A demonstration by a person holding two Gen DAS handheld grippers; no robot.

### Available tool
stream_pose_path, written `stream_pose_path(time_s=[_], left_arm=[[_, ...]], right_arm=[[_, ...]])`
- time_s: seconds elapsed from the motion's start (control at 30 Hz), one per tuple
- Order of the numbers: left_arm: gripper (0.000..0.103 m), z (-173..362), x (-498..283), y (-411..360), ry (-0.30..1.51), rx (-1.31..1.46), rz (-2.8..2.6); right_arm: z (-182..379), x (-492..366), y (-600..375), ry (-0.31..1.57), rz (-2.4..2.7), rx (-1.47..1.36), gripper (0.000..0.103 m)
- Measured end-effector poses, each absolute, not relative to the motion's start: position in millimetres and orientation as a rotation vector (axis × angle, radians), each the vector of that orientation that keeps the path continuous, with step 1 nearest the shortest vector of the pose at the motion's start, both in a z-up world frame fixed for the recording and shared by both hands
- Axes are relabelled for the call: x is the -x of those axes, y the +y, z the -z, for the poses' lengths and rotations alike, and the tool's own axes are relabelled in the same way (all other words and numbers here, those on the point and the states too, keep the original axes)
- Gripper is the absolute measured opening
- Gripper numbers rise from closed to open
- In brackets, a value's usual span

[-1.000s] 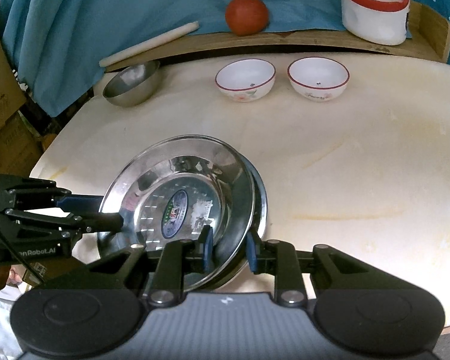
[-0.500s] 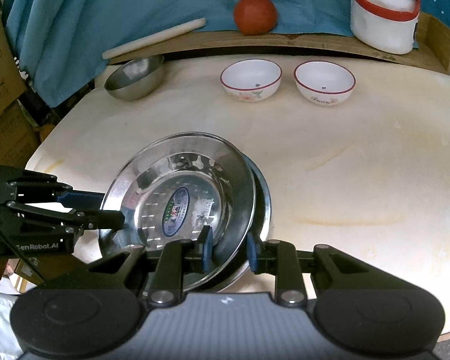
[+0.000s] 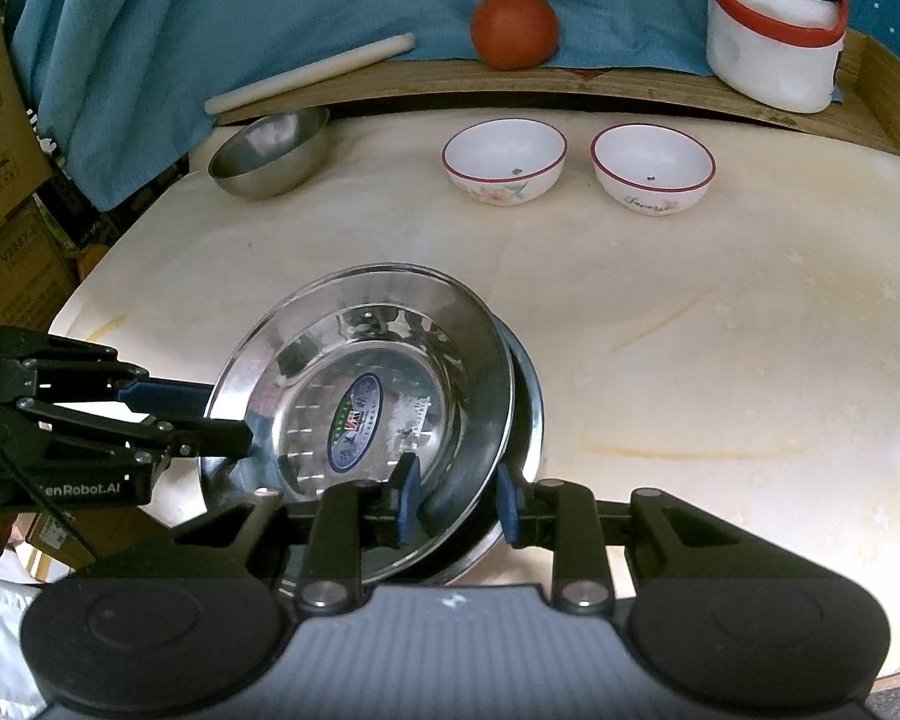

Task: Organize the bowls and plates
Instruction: 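Lower the logo plate onto the large plate and open both grippers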

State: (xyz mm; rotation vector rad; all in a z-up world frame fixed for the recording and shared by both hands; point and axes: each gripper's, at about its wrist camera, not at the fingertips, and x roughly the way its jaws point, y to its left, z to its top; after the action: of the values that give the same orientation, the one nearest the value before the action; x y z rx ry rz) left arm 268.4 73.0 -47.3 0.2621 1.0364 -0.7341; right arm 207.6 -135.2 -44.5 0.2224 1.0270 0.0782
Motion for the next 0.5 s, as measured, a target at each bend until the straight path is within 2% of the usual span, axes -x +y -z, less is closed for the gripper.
stream_pose_path(time_s=[0.3, 0.5], left_arm=[[0.033, 45.8, -270.7, 74.6, 1.03, -0.245, 0.735], [0.047, 43.3, -275.6, 78.1, 1.016, -0.221, 0.713]], right_arm=[[42.5, -208.5, -136.5, 1.026, -0.071, -0.227, 0.033], [40.7, -207.7, -140.6, 1.015, -0.061, -0.235, 0.044]])
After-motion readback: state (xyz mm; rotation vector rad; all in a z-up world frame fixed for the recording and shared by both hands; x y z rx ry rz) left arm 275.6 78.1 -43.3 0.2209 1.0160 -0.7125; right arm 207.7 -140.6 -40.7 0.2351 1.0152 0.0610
